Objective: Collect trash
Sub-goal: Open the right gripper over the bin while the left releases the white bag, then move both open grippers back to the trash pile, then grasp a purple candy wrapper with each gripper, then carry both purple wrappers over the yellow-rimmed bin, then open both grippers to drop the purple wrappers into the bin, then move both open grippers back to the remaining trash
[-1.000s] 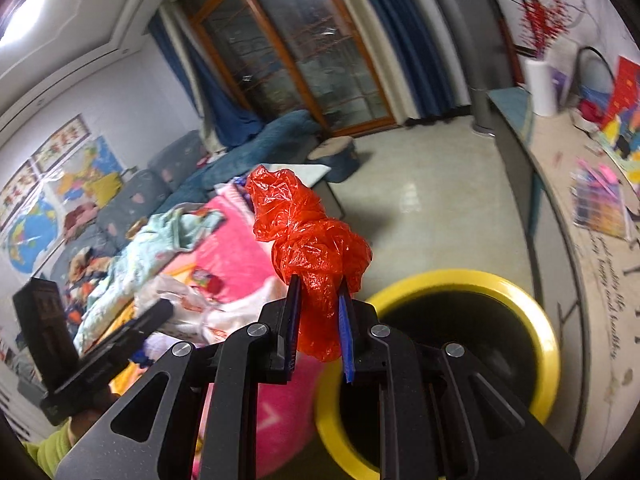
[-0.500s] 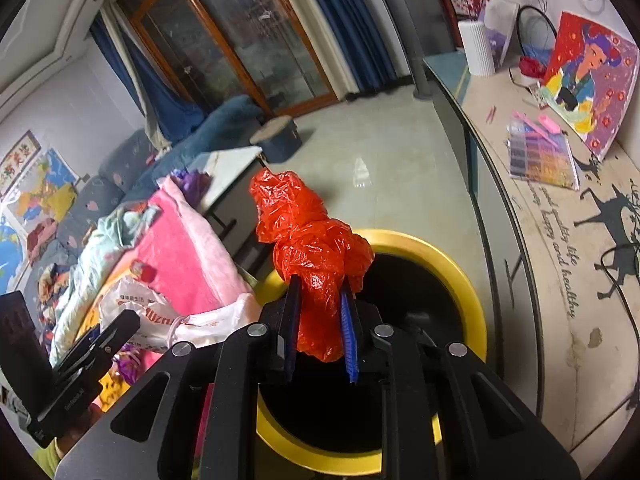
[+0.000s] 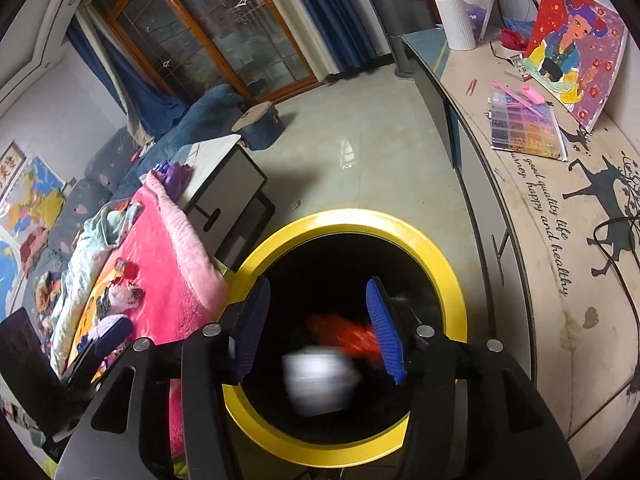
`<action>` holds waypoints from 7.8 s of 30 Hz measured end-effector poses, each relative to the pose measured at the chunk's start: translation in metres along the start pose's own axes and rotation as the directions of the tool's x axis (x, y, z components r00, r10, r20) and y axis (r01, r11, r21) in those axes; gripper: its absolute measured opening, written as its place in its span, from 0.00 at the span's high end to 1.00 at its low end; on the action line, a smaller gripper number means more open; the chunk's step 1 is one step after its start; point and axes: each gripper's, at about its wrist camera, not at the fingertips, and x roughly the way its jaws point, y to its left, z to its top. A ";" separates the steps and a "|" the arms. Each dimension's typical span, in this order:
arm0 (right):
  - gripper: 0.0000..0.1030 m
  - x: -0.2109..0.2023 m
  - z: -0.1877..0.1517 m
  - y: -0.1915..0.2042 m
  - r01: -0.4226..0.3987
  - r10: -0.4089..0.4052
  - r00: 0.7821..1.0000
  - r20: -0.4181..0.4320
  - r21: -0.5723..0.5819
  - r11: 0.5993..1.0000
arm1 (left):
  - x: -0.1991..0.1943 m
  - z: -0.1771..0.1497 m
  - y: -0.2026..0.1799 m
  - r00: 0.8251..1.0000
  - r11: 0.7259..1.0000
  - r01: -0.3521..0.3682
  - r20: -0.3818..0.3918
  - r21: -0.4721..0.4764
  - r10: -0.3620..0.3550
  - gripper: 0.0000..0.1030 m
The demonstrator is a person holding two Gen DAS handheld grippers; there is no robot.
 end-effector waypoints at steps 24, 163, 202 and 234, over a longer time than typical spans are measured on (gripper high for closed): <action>0.34 -0.011 -0.030 0.161 -0.229 0.238 0.971 -0.018 -0.350 0.908 | -0.108 -0.030 0.100 0.959 0.933 -0.237 0.091 -0.272 0.270 0.11; 0.89 -0.020 -0.028 0.093 -0.164 0.170 0.985 0.015 -0.196 0.967 | -0.091 -0.010 0.023 0.993 0.991 0.099 0.069 -0.091 -0.093 0.77; 0.56 0.004 -0.017 0.022 -0.019 0.019 0.999 0.035 -0.004 1.000 | -0.013 -0.005 0.004 0.999 0.996 0.038 -0.006 -0.077 -0.038 0.11; 0.32 -0.014 -0.056 0.172 -0.188 0.230 0.971 0.063 -0.392 0.901 | -0.127 -0.012 0.102 0.933 0.926 -0.222 0.210 -0.304 0.293 0.11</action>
